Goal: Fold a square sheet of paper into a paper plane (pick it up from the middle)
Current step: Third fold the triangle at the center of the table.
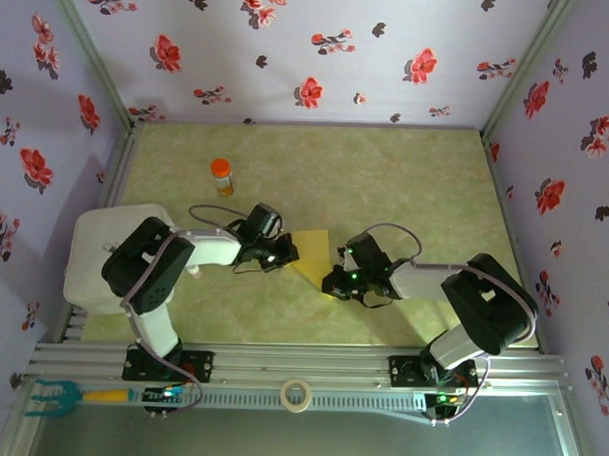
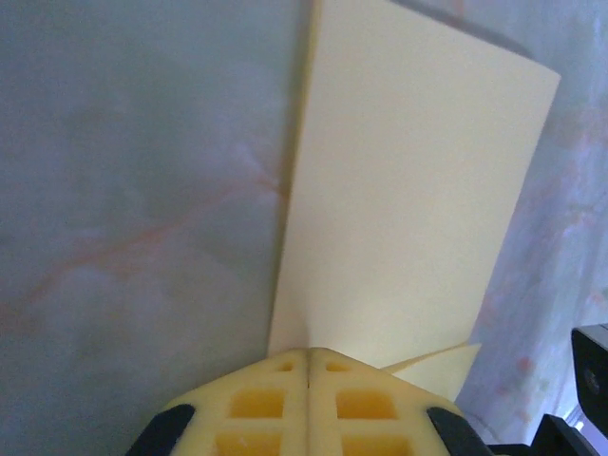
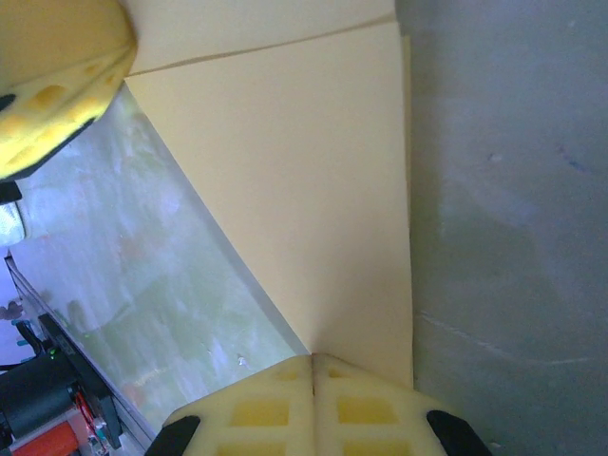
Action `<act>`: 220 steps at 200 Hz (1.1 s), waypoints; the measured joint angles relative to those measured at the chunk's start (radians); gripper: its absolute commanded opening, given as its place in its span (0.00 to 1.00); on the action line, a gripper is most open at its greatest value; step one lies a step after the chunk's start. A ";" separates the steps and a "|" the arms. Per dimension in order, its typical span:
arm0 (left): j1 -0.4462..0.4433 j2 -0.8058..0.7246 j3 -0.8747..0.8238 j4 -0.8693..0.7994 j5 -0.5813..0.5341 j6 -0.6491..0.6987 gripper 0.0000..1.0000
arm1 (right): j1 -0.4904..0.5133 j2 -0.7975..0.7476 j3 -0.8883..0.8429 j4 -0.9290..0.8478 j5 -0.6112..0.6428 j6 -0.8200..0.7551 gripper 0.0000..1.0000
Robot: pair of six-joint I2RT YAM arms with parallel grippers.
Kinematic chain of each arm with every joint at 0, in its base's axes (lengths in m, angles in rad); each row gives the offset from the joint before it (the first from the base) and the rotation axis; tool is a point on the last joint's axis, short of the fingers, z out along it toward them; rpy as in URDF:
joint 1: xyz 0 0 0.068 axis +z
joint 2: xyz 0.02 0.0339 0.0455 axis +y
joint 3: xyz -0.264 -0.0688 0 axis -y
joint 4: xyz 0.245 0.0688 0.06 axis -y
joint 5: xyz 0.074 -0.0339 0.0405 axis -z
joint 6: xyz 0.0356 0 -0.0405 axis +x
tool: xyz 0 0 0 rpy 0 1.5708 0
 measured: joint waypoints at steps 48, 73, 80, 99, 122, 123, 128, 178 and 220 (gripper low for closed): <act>0.021 -0.080 -0.001 -0.112 -0.060 0.035 0.01 | -0.019 -0.043 -0.010 -0.051 -0.001 -0.010 0.00; 0.020 -0.154 -0.018 -0.120 -0.069 0.036 0.03 | -0.030 -0.121 -0.010 -0.128 0.008 -0.039 0.08; 0.019 -0.174 -0.026 -0.117 -0.070 0.035 0.04 | -0.030 -0.151 -0.007 -0.154 0.018 -0.048 0.10; 0.014 -0.211 -0.050 -0.101 -0.071 0.035 0.09 | -0.030 -0.238 0.015 -0.226 0.055 -0.086 0.14; 0.009 -0.223 -0.068 -0.081 -0.071 0.031 0.15 | -0.037 -0.329 0.061 -0.296 0.161 -0.138 0.30; 0.009 -0.223 -0.068 -0.081 -0.071 0.031 0.16 | -0.037 -0.331 0.063 -0.297 0.165 -0.142 0.30; 0.009 -0.223 -0.070 -0.075 -0.070 0.031 0.18 | -0.040 -0.342 0.068 -0.303 0.188 -0.145 0.32; 0.009 -0.219 -0.085 0.005 -0.046 0.018 0.32 | -0.068 -0.270 0.088 -0.301 0.254 -0.175 0.41; 0.011 -0.182 -0.087 0.063 -0.008 0.007 0.34 | -0.068 -0.115 0.141 -0.248 0.169 -0.175 0.36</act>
